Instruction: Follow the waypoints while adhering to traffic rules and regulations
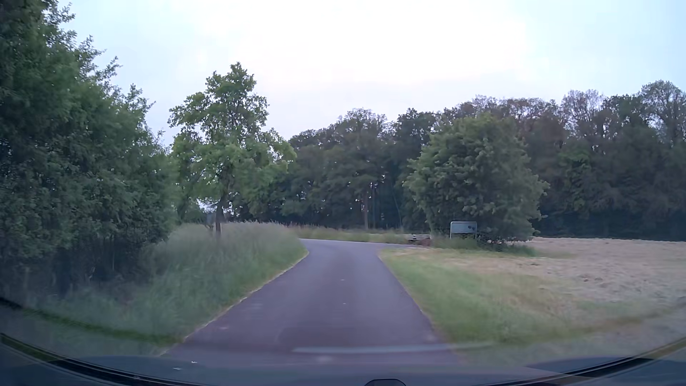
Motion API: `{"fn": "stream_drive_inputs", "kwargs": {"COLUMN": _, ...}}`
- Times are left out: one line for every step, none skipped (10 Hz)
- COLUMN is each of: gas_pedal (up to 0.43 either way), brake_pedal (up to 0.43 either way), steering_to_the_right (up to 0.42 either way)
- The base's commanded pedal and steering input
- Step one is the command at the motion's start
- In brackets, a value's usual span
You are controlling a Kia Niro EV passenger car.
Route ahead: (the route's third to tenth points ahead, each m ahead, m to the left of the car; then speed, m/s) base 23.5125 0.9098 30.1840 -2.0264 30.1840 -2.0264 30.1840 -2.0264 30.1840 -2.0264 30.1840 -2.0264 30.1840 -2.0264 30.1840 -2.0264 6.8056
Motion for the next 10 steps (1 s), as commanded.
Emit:
{"fn": "stream_drive_inputs", "kwargs": {"gas_pedal": 0.028, "brake_pedal": 0.000, "steering_to_the_right": -0.008}}
{"fn": "stream_drive_inputs", "kwargs": {"gas_pedal": 0.039, "brake_pedal": 0.000, "steering_to_the_right": -0.008}}
{"fn": "stream_drive_inputs", "kwargs": {"gas_pedal": 0.039, "brake_pedal": 0.000, "steering_to_the_right": -0.006}}
{"fn": "stream_drive_inputs", "kwargs": {"gas_pedal": 0.039, "brake_pedal": 0.000, "steering_to_the_right": -0.004}}
{"fn": "stream_drive_inputs", "kwargs": {"gas_pedal": 0.039, "brake_pedal": 0.000, "steering_to_the_right": -0.001}}
{"fn": "stream_drive_inputs", "kwargs": {"gas_pedal": 0.047, "brake_pedal": 0.000, "steering_to_the_right": 0.000}}
{"fn": "stream_drive_inputs", "kwargs": {"gas_pedal": 0.059, "brake_pedal": 0.000, "steering_to_the_right": 0.000}}
{"fn": "stream_drive_inputs", "kwargs": {"gas_pedal": 0.059, "brake_pedal": 0.000, "steering_to_the_right": 0.000}}
{"fn": "stream_drive_inputs", "kwargs": {"gas_pedal": 0.059, "brake_pedal": 0.000, "steering_to_the_right": 0.000}}
{"fn": "stream_drive_inputs", "kwargs": {"gas_pedal": 0.047, "brake_pedal": 0.000, "steering_to_the_right": 0.000}}
